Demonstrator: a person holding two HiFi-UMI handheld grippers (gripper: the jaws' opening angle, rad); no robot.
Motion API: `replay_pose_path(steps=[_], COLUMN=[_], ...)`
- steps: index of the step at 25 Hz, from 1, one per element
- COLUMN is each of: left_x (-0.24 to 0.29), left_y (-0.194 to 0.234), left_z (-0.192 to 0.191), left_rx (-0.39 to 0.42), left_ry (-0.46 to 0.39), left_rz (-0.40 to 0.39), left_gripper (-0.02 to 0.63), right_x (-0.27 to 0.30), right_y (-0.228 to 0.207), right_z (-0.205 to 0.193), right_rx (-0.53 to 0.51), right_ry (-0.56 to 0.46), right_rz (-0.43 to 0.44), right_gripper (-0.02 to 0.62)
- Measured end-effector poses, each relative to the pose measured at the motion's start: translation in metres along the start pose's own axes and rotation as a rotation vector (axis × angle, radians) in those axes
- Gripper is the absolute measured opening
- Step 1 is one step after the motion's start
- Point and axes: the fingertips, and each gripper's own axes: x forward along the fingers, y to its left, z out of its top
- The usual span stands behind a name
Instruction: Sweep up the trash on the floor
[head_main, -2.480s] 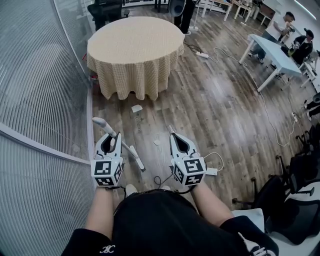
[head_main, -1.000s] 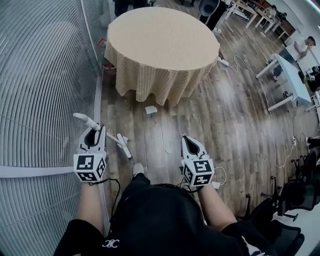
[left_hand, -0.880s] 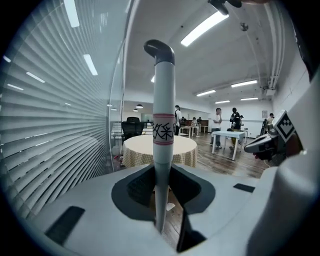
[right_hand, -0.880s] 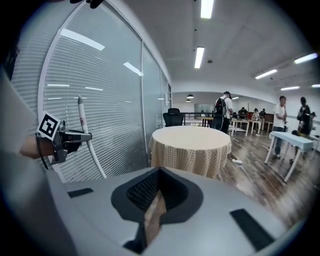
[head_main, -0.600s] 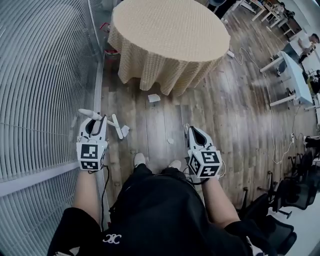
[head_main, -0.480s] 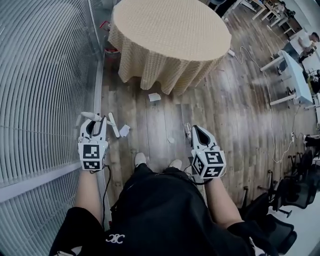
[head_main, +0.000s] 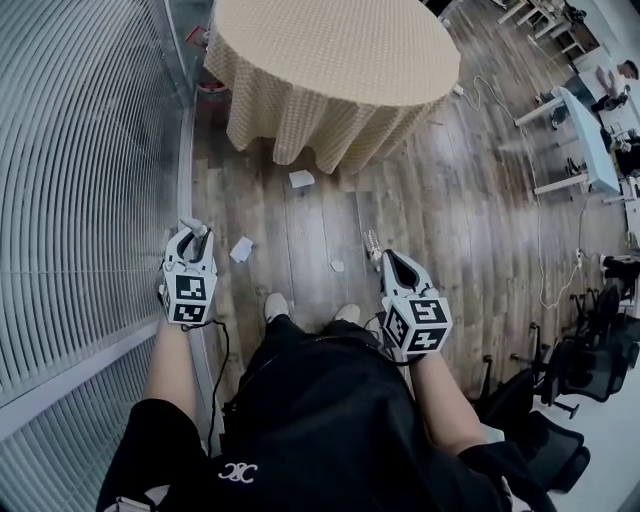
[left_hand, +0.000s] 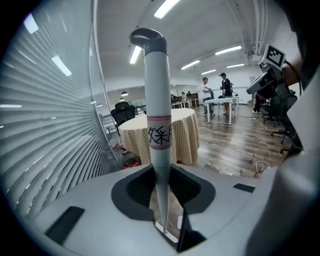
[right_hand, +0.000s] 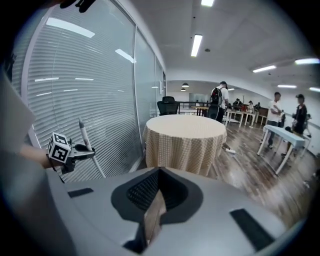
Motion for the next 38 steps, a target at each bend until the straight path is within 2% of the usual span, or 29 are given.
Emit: replay_pose_path(steps=[3,9,18,26,38], left_x=[0.009,0.022,0.038,0.059,0.068], left_y=[-0.017,-0.082,-0.195,-0.270,-0.402], left_z=[-0.006,-0.007,0.030,0.080,0.118], left_rx=[-0.017,0.011,0.097,0.130,0.192], left_ry=[0.018,0.034,-0.005,-0.036,-0.007], left_rz=[-0.032,-0.181,-0.395,-0.481,-0.629], left_gripper=[0.086,0.086,0.086,0.086,0.086], right_x=[0.001,0.002,-0.017,-0.051,-0.110], right_y=[-0.006,-0.019,-0.051,-0.108,-0.202], right_z=[-0.005,-0.010,-0.029,-0.062,-0.127], right_rx=[0.034,0.054,0.091,0.172,0.310], right_ry=[0.018,0.042,0.053,0.064,0.064], right_rz=[-0.015,-0.041,-0.080,-0.134,-0.209], right_gripper=[0.014,0.014,0.014,0.014,0.014])
